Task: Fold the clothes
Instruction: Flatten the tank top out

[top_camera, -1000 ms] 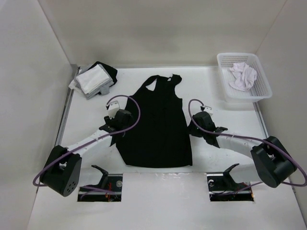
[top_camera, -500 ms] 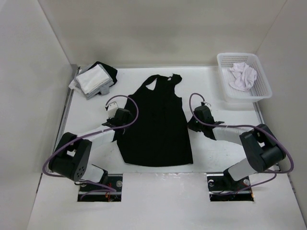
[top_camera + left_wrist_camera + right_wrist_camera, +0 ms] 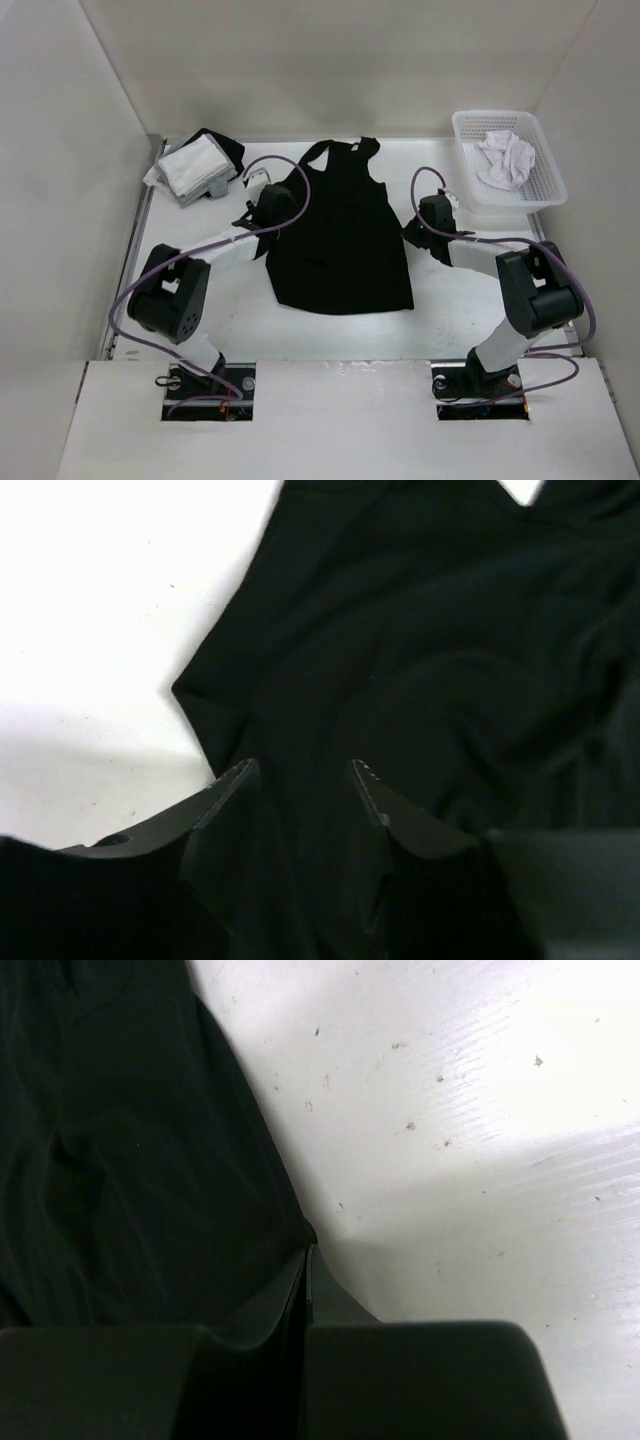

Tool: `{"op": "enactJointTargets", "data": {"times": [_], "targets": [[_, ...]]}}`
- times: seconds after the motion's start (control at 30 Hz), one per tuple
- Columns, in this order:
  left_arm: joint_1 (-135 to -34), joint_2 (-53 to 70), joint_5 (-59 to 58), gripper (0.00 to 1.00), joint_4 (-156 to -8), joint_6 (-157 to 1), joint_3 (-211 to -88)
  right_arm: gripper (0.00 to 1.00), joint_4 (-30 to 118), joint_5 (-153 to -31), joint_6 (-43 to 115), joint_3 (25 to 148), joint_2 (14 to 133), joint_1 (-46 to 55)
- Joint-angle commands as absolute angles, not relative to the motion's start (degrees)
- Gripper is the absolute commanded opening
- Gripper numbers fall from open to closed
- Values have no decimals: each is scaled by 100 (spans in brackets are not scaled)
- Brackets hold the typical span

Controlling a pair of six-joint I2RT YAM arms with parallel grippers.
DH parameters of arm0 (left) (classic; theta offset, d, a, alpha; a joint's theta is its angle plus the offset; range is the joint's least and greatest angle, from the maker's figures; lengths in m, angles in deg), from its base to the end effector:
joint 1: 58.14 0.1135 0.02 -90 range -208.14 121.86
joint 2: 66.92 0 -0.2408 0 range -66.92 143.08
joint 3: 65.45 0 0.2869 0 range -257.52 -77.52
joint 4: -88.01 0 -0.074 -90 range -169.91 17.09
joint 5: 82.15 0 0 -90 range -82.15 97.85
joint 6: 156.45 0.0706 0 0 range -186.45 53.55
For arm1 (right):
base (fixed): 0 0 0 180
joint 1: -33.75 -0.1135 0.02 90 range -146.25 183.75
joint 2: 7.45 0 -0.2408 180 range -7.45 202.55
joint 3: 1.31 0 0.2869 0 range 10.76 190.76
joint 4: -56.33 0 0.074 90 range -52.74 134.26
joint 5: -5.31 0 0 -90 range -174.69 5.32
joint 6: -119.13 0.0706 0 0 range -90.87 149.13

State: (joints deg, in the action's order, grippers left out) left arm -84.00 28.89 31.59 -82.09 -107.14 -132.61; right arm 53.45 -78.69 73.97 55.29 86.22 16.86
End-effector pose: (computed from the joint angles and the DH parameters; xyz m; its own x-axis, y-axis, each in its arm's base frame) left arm 0.3764 -0.1509 0.1291 -0.5008 -0.4205 -0.7566 -0.2777 0.9059 -0.3196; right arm 0.3609 0.1019 0.0883 -0.5853 0.5551 -0.5909 0.2827 0.8228 0.4930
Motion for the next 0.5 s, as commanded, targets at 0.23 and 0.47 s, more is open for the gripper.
{"op": "enactJointTargets", "data": {"times": [0.23,0.47], "targets": [[-8235,507,2948,34,-7826,-11126,-10794,2,5499,-7897,7281,5778,8501,1648],[-8322,295,2280,39,-7999,-11409,-10344,2,5489,-7967,7254,5840,8633,1587]]}}
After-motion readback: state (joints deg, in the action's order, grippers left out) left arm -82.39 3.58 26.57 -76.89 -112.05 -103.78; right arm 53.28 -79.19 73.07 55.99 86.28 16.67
